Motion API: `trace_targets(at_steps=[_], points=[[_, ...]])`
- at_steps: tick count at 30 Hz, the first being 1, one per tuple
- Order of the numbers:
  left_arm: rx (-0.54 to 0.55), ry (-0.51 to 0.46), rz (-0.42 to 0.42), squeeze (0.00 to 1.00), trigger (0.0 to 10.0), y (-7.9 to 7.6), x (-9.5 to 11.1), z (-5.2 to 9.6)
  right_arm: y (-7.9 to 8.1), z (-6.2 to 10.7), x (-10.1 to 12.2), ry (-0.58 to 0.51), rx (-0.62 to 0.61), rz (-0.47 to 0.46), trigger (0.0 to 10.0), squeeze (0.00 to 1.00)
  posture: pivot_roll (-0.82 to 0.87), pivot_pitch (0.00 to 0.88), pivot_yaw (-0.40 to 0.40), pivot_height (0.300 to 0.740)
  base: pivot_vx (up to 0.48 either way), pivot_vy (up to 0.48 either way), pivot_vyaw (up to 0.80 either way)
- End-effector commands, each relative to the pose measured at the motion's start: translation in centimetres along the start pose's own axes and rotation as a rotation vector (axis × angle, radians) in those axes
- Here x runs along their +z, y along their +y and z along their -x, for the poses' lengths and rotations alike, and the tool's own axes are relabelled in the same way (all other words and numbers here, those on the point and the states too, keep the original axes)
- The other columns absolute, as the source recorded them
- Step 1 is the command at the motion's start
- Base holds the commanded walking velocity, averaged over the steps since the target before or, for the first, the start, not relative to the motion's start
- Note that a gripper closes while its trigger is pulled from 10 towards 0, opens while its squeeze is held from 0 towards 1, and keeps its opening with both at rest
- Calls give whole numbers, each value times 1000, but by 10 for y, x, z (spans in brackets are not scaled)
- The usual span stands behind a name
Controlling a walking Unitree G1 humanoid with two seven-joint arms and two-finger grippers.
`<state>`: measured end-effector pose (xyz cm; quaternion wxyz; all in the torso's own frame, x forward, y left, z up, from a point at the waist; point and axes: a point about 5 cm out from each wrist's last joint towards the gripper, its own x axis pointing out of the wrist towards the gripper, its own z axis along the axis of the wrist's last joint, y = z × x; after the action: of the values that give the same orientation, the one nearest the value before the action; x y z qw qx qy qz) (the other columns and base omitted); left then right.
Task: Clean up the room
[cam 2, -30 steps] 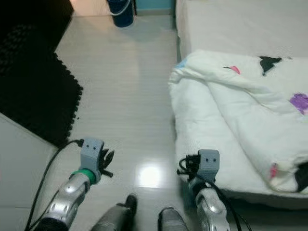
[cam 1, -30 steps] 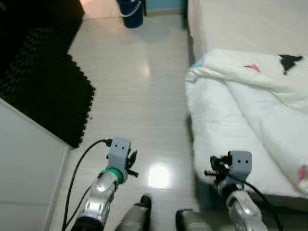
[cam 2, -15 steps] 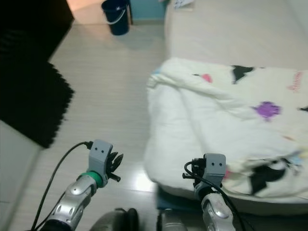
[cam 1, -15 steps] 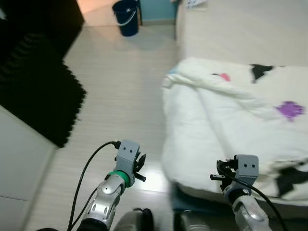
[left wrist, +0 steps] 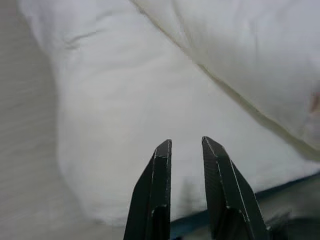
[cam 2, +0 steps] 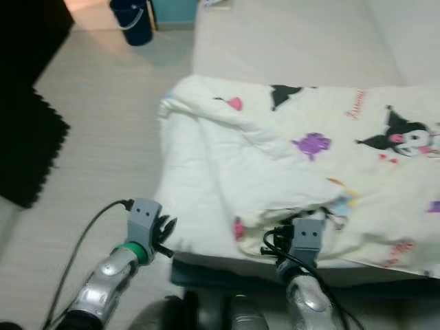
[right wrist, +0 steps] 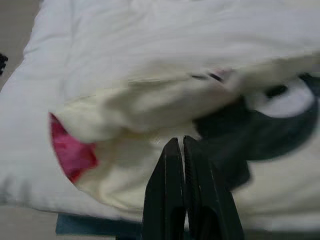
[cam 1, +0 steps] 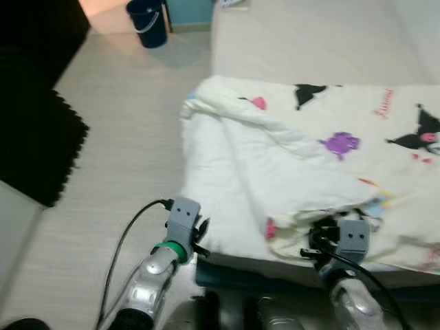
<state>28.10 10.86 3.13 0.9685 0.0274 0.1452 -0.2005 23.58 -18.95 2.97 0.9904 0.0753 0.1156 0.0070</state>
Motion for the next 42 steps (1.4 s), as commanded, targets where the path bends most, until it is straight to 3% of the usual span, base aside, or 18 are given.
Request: trace_targets(at_steps=[1, 7, 10, 13, 24, 42], points=[[5, 31, 6, 0, 10000, 0, -9, 4, -4, 4, -7, 33, -12, -2, 10000, 0, -48, 160, 130, 740, 0, -480, 0], [1, 28, 6, 0, 10000, 0, -9, 3, -5, 3, -3, 26, -11, 2, 10000, 0, -53, 155, 130, 740, 0, -480, 0], [30, -31, -28, 0, 10000, 5, 0, 3, -6, 2, -1, 19, -15, 4, 10000, 0, -53, 151, 130, 740, 0, -145, 0], [32, -89, -18, 0, 10000, 7, 7, 4, -6, 1, 0, 17, -17, 4, 10000, 0, -50, 150, 129, 740, 0, 480, 0], [37, -97, -11, 0, 10000, 10, 7, 5, -4, -1, 0, 18, -11, 0, 10000, 0, -46, 156, 129, 740, 0, 480, 0], [66, -106, -46, 0, 10000, 22, 11, 6, -1, -4, 1, 12, -14, -15, 10000, 0, -24, 168, 139, 740, 0, 27, 0]])
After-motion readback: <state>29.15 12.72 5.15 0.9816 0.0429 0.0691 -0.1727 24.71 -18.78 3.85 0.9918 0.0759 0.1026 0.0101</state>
